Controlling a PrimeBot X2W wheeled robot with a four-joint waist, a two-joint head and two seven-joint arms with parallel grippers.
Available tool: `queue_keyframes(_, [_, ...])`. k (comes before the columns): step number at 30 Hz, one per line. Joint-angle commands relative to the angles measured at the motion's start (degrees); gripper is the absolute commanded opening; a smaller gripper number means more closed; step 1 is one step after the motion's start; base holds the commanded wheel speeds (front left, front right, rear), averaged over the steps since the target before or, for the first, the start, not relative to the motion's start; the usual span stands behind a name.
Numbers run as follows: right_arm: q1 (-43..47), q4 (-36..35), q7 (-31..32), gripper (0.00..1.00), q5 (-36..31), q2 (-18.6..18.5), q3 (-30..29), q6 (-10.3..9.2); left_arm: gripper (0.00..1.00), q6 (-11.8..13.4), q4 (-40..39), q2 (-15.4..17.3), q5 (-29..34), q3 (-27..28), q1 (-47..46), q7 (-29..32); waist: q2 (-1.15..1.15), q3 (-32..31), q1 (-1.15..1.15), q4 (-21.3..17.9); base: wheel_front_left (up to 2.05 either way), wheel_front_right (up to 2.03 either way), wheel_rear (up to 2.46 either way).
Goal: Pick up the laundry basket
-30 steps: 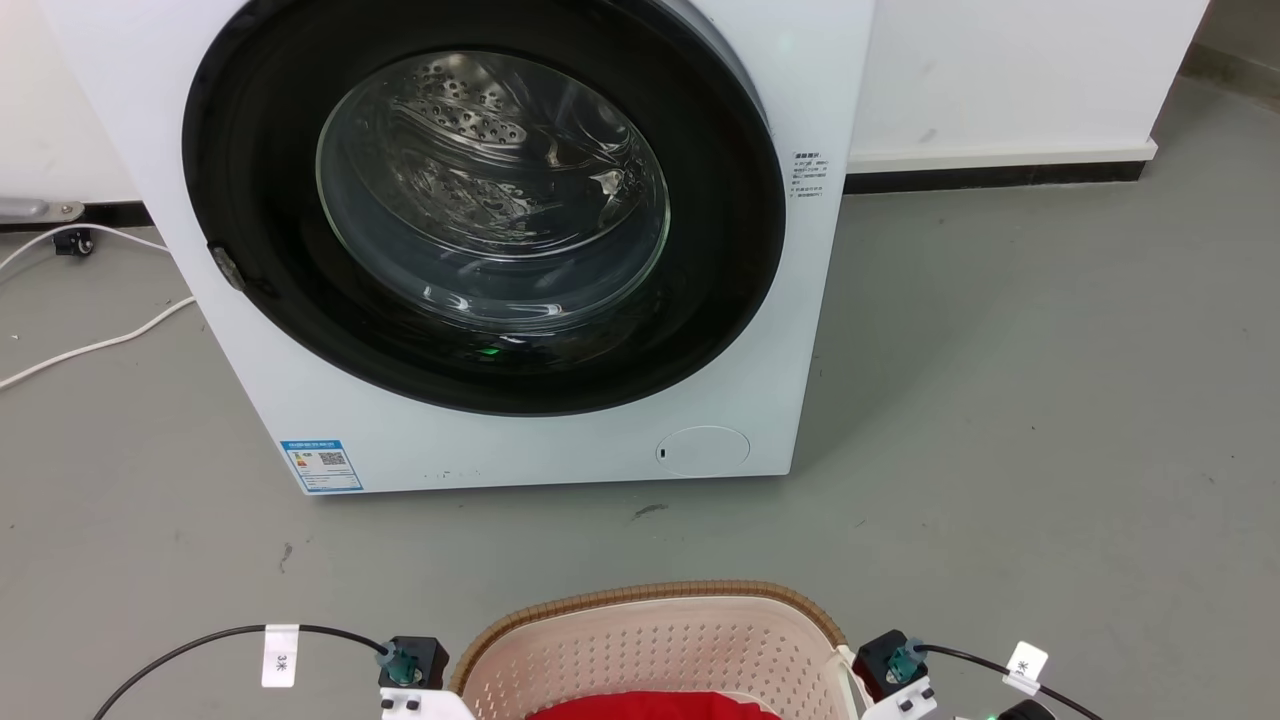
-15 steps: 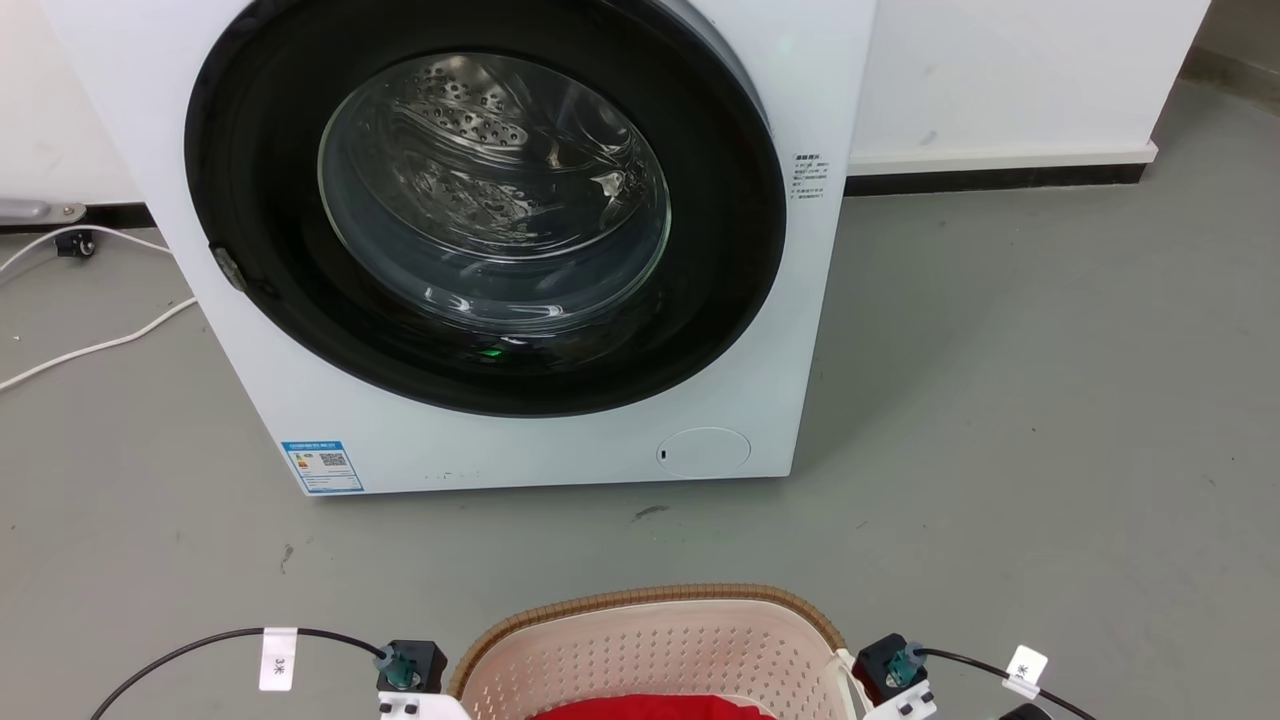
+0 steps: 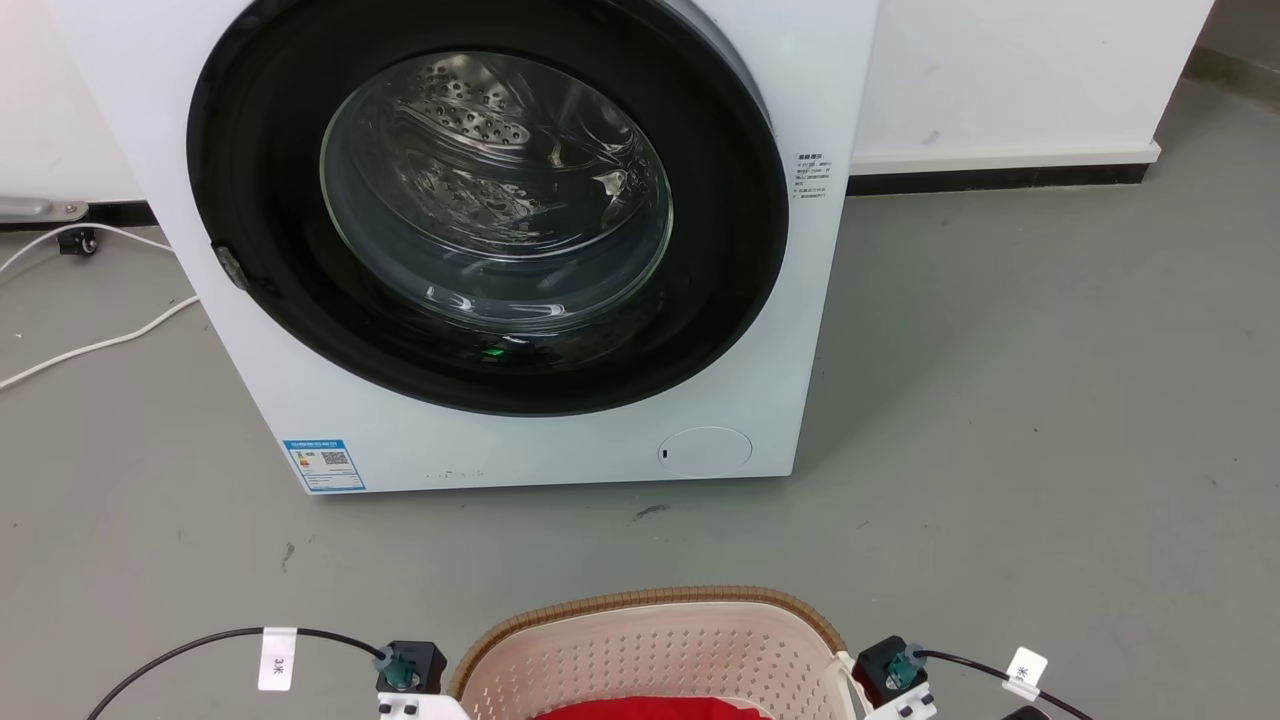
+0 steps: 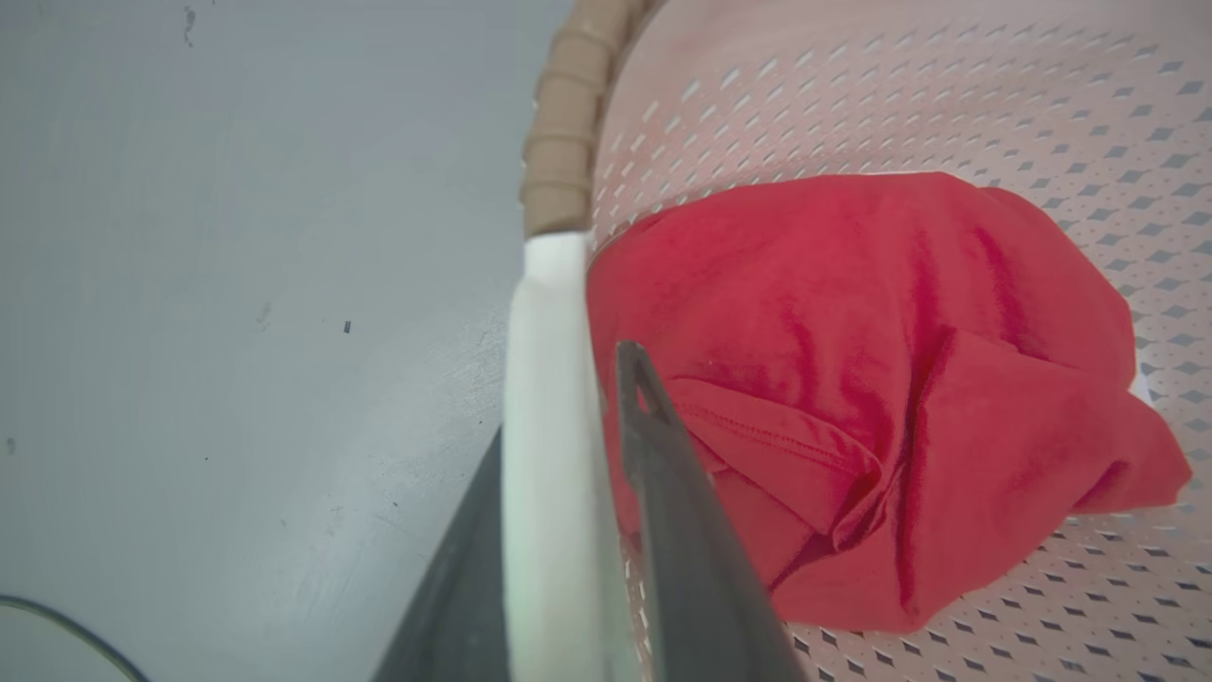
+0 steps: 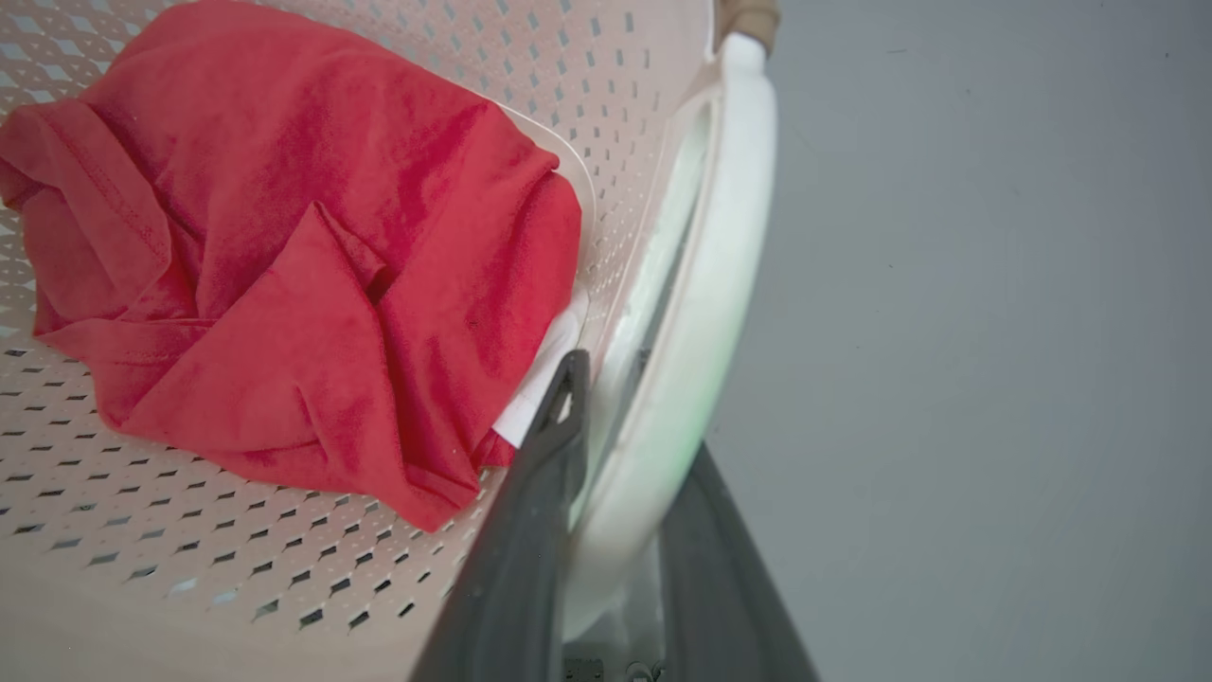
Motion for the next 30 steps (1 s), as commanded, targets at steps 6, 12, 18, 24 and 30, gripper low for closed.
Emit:
queue_keyframes(6, [-0.94,-0.13,-0.28,0.00,0.37,0.59,0.63,0.48,0.00,-1.19,-0.50,-0.68,-0.78,-1.12,-0.99,-0.51,0.00,0.08,0.00,0.05,0.00,0.00,0.00])
queue_keyframes(12, [-0.96,-0.06,-0.11,0.00,0.82,0.58,0.94,0.49,0.00,-1.19,-0.43,-0.62,-1.52,-1.76,-1.01,-0.54,0.00,0.18,0.00,0.09,0.00,0.00,0.00])
queue_keyframes(18, [-0.90,-0.01,-0.03,0.00,1.08,0.57,1.19,0.48,0.00,-1.18,-0.31,-0.56,-2.24,-2.39,-1.10,-0.57,0.00,0.17,0.00,0.10,0.00,0.00,0.00])
queue_keyframes(24, [-0.92,0.03,-0.02,0.00,1.27,0.59,1.39,0.48,0.00,-1.17,-0.22,-0.46,-2.93,-3.07,-1.20,-0.66,0.00,0.15,0.00,0.13,0.00,0.00,0.00])
queue_keyframes(30, [-0.83,0.06,0.16,0.00,1.43,0.64,1.54,0.48,0.00,-1.17,-0.17,-0.41,-3.43,-3.59,-1.27,-0.64,0.00,0.18,0.00,0.07,0.00,0.00,0.00])
